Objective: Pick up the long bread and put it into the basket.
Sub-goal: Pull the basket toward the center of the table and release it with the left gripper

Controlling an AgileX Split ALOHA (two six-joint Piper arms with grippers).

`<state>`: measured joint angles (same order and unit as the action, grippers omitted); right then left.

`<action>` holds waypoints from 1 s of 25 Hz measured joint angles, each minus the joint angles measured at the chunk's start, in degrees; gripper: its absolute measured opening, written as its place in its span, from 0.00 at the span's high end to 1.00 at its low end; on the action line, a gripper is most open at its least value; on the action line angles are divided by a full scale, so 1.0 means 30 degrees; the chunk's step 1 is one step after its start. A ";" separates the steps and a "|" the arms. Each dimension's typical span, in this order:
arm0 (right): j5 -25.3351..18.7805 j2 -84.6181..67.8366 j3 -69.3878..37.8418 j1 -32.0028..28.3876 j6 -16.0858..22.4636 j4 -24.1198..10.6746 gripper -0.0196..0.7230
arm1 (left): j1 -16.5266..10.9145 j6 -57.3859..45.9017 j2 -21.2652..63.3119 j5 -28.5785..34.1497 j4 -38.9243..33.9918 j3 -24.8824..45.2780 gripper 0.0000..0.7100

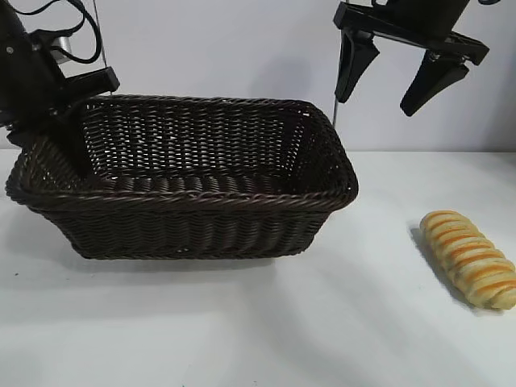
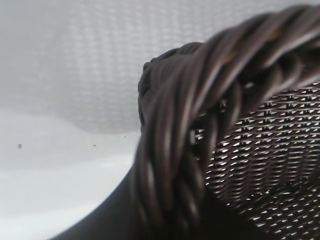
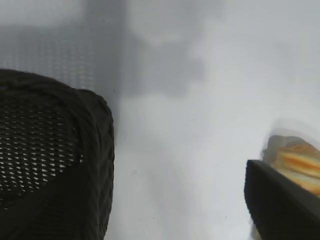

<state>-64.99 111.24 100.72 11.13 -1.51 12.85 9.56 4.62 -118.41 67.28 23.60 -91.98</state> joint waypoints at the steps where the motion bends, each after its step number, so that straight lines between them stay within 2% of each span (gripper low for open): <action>1: 0.0000 0.0000 0.0000 0.0000 0.0000 -0.0010 0.15 | 0.0000 0.0020 -0.0176 -0.0020 0.0073 -0.0145 0.86; 10: -0.0006 0.0000 0.0000 0.0000 0.0000 0.0005 0.15 | 0.0000 0.0444 -0.1616 -0.1407 -0.0013 -0.0233 0.86; 20: -0.0006 0.0000 0.0000 0.0000 0.0000 0.0005 0.15 | 0.0000 0.0466 -0.2216 -0.1554 -0.0245 -0.0233 0.86; 23: -0.0006 0.0000 0.0000 0.0000 0.0000 0.0005 0.15 | 0.0000 0.0466 -0.2216 -0.1535 -0.0290 -0.0233 0.78; 25: -0.0006 0.0000 0.0000 0.0000 0.0000 0.0005 0.15 | 0.0000 0.0466 -0.2216 -0.1535 -0.0273 -0.0233 0.62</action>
<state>-65.00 111.24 100.72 11.13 -1.51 12.87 9.56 6.02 -125.06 62.68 22.78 -92.68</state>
